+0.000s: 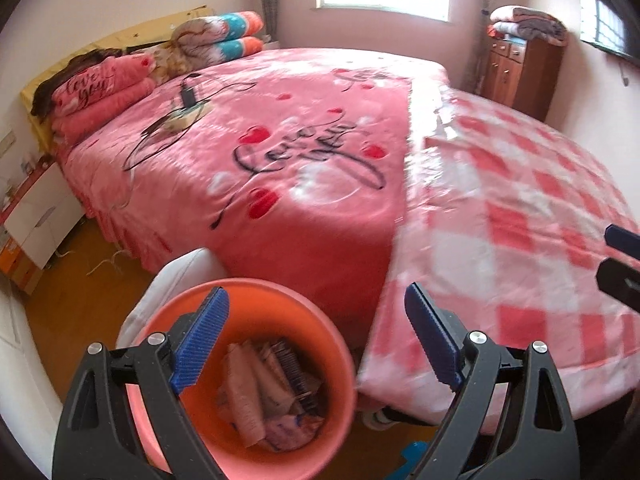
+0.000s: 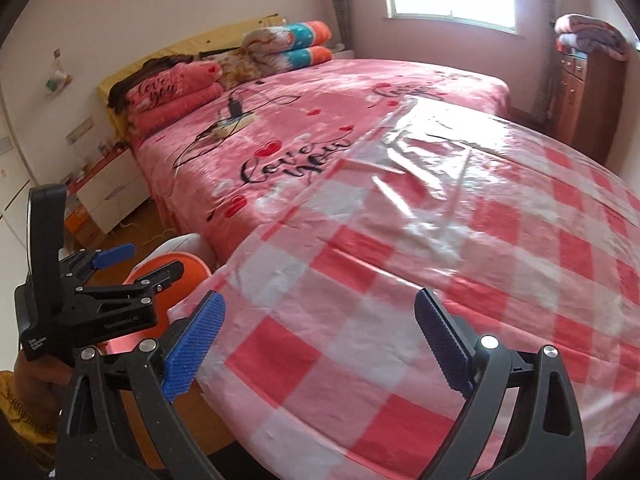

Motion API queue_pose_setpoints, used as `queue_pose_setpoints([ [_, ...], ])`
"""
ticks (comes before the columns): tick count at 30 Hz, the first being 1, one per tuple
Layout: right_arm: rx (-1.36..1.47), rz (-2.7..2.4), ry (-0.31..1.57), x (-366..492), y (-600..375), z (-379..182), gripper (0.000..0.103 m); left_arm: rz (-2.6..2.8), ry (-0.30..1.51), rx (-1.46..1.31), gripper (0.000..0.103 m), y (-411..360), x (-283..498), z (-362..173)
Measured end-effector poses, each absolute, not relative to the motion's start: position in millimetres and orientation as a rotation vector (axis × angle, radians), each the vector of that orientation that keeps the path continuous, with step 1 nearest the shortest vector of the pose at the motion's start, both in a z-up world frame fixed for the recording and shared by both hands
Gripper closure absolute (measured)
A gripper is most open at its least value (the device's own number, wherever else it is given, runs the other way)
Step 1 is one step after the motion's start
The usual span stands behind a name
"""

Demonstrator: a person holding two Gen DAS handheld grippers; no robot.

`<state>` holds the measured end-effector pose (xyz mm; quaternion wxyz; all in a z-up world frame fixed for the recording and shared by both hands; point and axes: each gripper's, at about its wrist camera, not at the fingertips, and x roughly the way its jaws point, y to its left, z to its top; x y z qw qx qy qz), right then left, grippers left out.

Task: Collect trash

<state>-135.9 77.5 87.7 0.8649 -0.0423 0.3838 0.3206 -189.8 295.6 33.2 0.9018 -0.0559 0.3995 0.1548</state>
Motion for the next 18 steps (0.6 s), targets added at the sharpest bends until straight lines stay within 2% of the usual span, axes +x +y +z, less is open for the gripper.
queue_pose_setpoints([
  [18, -0.042, 0.452, 0.685, -140.4, -12.1, 112.8, 0.008, 0.118, 0.761, -0.048, 0.013, 211.1, -161.9, 69.4],
])
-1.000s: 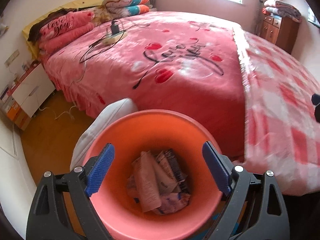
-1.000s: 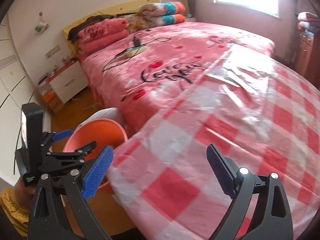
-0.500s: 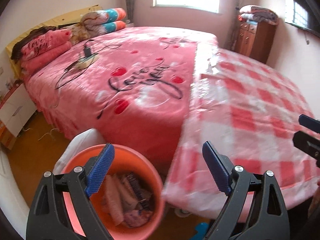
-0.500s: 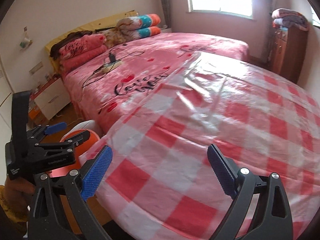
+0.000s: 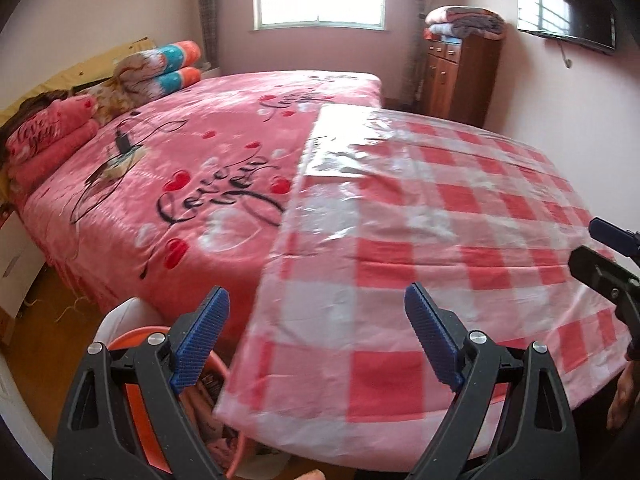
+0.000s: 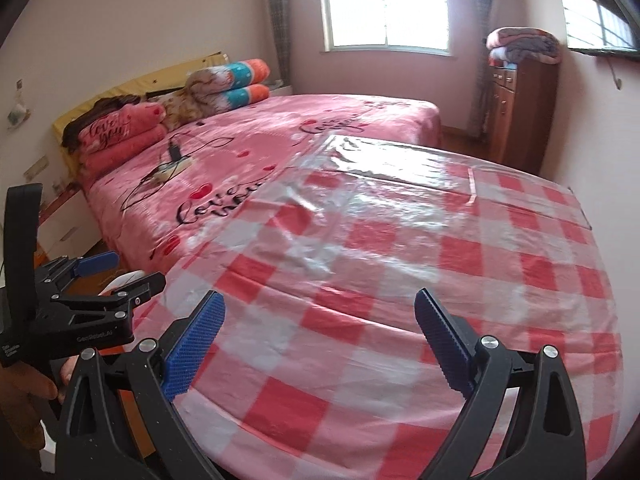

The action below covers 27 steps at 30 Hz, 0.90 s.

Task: Collect trash

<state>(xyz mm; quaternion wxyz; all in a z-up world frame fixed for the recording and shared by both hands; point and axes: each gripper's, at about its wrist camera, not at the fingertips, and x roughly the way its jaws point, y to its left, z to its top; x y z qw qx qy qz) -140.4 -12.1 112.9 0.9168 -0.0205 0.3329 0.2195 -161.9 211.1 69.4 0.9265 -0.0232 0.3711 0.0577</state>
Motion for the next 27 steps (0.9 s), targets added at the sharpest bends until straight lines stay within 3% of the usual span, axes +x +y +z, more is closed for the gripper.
queue_pose_setpoints([
  [27, 0.037, 0.161, 0.585, -171.5, -131.6, 130.0, 0.008, -0.097, 0.624, -0.005, 0.013, 105.7, -151.8, 100.5],
])
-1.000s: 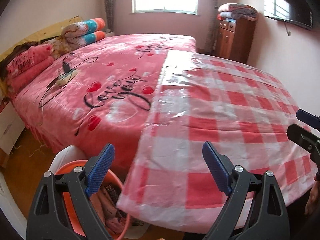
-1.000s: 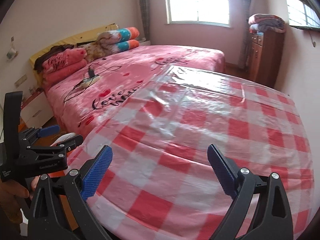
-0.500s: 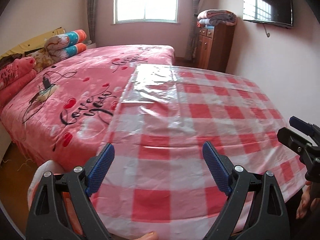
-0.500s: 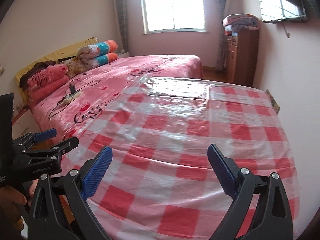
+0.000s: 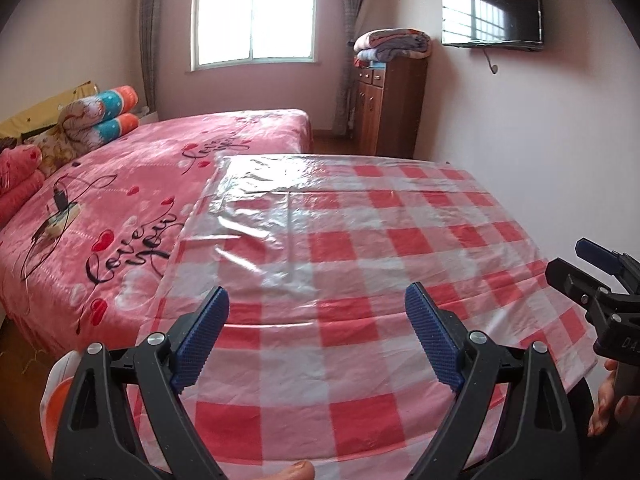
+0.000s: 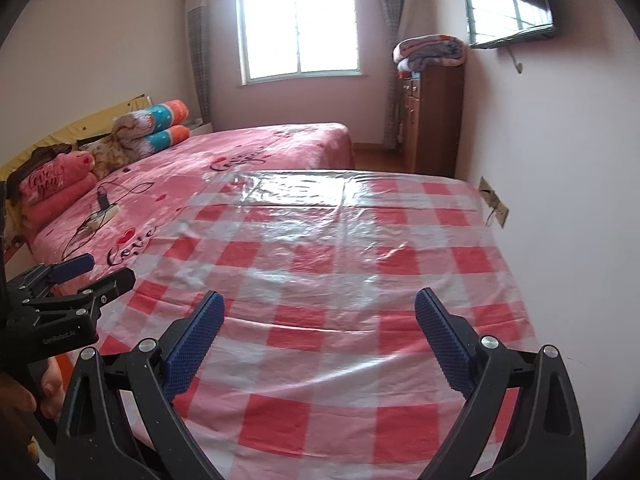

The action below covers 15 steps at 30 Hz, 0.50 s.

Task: Collect trash

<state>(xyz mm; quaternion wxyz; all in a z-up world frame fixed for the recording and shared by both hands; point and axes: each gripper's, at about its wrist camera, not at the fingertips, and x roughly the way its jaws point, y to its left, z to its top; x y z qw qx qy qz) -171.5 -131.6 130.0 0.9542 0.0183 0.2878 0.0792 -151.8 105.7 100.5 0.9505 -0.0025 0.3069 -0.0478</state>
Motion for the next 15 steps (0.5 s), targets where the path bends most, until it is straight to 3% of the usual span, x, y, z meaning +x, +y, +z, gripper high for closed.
queue_pose_setpoints([
  [8, 0.047, 0.111, 0.553, -181.9, -147.7, 136.7, 0.007, -0.123, 0.595, 0.008, 0.012, 93.6, -154.3, 109.6],
  [10, 0.051, 0.100, 0.550, -184.3, -150.6, 137.6, 0.007, -0.127, 0.589, 0.009, 0.004, 92.0, -155.5, 111.4],
  [15, 0.056, 0.076, 0.549, -190.6, -156.9, 138.6, 0.007, -0.148, 0.572, 0.011, 0.004, 85.6, -159.2, 114.8],
])
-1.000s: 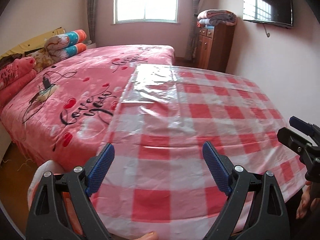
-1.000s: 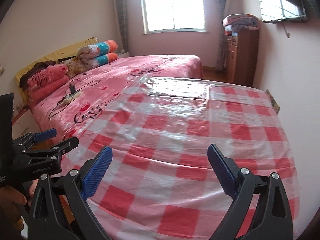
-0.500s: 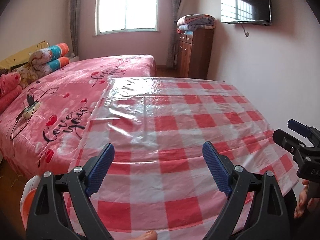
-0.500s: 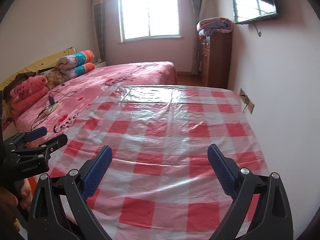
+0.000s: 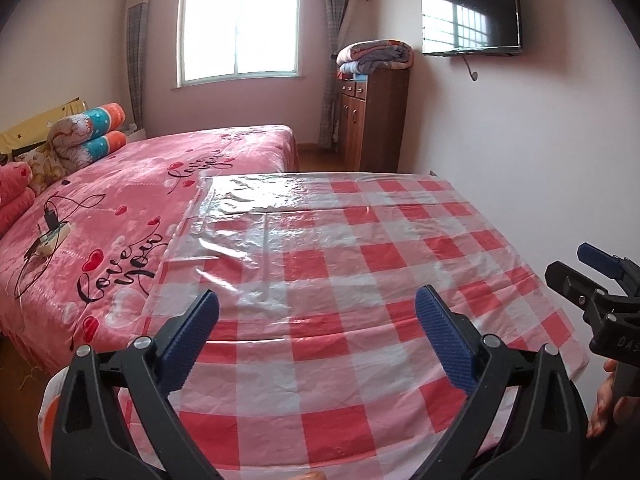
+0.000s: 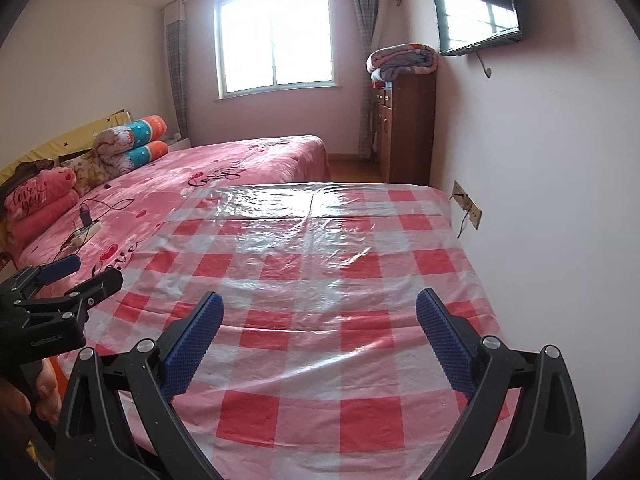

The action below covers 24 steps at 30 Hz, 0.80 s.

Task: Collect trash

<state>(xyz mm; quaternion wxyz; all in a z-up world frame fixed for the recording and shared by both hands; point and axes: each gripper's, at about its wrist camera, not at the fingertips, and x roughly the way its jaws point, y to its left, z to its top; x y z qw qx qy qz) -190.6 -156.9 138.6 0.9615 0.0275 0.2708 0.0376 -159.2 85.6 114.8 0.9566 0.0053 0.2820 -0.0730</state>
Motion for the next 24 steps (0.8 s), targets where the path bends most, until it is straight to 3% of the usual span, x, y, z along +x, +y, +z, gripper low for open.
queue_pose_setpoints([
  [24, -0.010, 0.093, 0.560, -195.1, -129.0, 142.3, 0.007, -0.164, 0.574, -0.015, 0.004, 90.7, -161.8, 115.5],
])
